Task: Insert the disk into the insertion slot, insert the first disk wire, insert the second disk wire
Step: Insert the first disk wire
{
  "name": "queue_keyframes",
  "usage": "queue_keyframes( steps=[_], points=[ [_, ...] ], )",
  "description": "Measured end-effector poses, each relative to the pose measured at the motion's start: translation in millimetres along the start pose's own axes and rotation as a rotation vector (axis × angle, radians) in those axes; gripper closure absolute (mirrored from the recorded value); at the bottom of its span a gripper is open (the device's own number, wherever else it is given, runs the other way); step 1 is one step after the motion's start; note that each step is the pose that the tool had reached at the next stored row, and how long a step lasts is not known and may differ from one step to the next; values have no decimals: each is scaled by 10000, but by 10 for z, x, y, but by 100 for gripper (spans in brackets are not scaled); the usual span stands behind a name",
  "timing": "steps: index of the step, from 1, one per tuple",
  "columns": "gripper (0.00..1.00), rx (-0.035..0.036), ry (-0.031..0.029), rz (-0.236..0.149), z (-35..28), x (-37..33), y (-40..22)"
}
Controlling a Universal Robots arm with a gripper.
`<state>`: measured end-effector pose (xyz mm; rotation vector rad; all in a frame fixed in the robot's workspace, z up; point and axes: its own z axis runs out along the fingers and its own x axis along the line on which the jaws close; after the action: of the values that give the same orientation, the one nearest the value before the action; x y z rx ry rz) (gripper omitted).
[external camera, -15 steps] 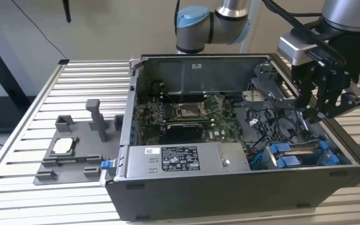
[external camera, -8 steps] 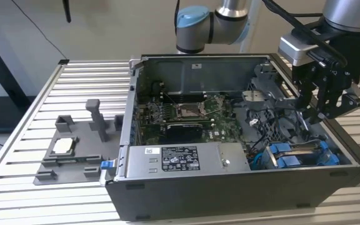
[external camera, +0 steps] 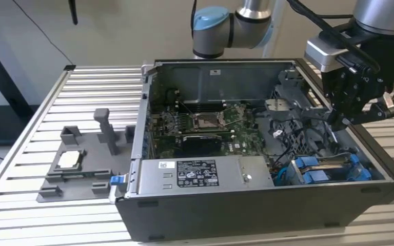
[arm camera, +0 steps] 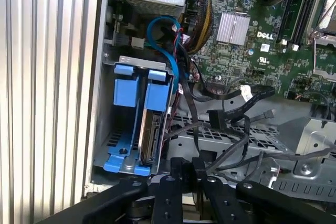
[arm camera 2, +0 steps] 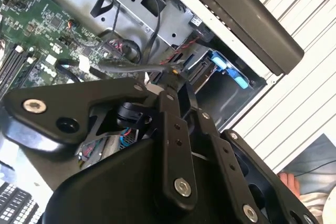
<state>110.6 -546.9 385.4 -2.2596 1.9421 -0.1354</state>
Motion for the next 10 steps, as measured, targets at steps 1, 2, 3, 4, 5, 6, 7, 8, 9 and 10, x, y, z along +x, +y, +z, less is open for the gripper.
queue_keyframes(
  steps=[1, 2, 3, 4, 5, 6, 7, 8, 9, 10],
  points=[
    [80, 0, 0, 0, 0, 0, 0],
    [80, 0, 0, 0, 0, 0, 0],
    [80, 0, 1, 0, 0, 0, 0],
    [80, 0, 1, 0, 0, 0, 0],
    [80, 0, 1, 0, 0, 0, 0],
    [80, 0, 1, 0, 0, 0, 0],
    [80, 0, 2, 0, 0, 0, 0],
    [80, 0, 2, 0, 0, 0, 0],
    [80, 0, 2, 0, 0, 0, 0],
    [80, -1, 2, 0, 0, 0, 0]
  ],
)
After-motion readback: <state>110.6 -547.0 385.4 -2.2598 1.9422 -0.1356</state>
